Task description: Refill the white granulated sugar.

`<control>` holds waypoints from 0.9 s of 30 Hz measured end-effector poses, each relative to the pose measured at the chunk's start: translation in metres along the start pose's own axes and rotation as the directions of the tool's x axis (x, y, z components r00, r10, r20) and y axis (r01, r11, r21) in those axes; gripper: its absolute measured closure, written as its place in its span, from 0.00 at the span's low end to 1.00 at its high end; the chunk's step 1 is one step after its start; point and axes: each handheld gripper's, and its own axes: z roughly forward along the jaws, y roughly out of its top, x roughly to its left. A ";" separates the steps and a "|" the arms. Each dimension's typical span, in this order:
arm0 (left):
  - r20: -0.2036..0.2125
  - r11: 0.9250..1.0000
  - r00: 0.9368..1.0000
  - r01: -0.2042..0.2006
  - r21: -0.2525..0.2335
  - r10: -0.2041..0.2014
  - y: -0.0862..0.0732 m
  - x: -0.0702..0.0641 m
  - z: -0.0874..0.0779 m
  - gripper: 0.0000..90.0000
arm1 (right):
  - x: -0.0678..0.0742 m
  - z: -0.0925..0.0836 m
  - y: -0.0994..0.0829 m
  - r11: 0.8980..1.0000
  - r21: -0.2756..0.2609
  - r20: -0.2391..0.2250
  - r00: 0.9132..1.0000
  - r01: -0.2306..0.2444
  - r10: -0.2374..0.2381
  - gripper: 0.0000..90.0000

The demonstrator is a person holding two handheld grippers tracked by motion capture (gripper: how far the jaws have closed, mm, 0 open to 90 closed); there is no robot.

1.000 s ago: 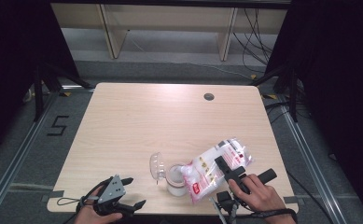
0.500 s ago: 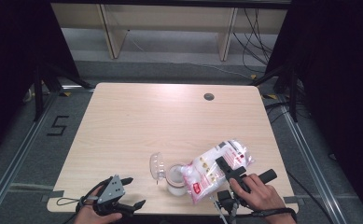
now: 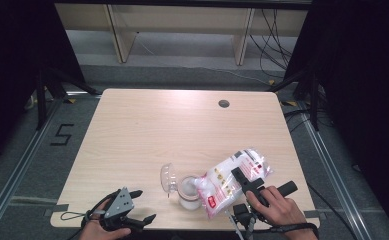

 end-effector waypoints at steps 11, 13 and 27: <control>-0.002 1.000 1.000 -0.008 0.001 0.008 0.000 0.000 -0.001 0.18 | -0.001 0.000 0.000 1.000 0.005 -0.002 1.000 0.004 -0.004 0.79; -0.003 1.000 1.000 -0.003 0.008 0.003 0.000 0.000 -0.001 0.18 | -0.002 0.001 0.000 1.000 -0.007 0.008 1.000 0.022 -0.022 0.79; -0.005 1.000 1.000 0.004 -0.005 -0.004 0.000 -0.001 0.000 0.18 | 0.000 0.001 -0.002 1.000 -0.003 -0.004 1.000 -0.011 0.011 0.79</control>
